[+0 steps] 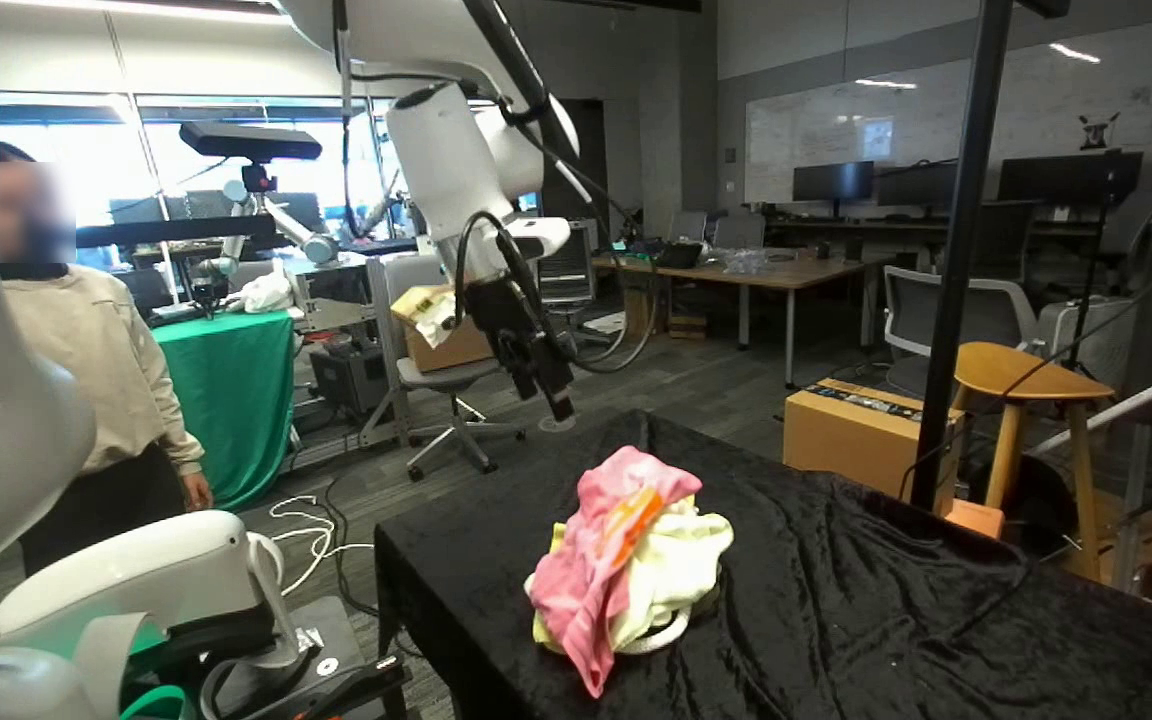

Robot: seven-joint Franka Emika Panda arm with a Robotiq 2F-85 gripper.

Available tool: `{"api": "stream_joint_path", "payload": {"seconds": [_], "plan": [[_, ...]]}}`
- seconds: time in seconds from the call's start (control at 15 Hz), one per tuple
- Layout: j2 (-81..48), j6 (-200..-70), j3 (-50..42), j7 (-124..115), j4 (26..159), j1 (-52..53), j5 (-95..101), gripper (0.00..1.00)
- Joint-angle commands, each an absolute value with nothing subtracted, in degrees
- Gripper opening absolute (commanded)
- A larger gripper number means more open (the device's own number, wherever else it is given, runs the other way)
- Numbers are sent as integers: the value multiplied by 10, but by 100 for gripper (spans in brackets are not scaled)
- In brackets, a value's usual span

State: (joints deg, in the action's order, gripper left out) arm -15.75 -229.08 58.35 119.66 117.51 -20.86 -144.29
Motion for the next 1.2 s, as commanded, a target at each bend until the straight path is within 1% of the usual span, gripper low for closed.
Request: {"api": "stream_joint_path", "payload": {"seconds": [0.0, 0.13, 0.4, 0.67, 0.93, 1.0, 1.13], "plan": [[-172, -2343, 714, 1221, 1109, -329, -1446, 100], [-175, -2360, 779, 1205, 1095, -388, -1443, 100], [-158, -2377, 854, 1105, 1099, -478, -1442, 100], [-156, -2388, 925, 996, 1134, -575, -1442, 100], [-161, -2362, 1031, 923, 1180, -716, -1442, 100], [-158, -2369, 979, 954, 1161, -656, -1442, 100], [-158, -2363, 1011, 939, 1177, -701, -1442, 100]]}}
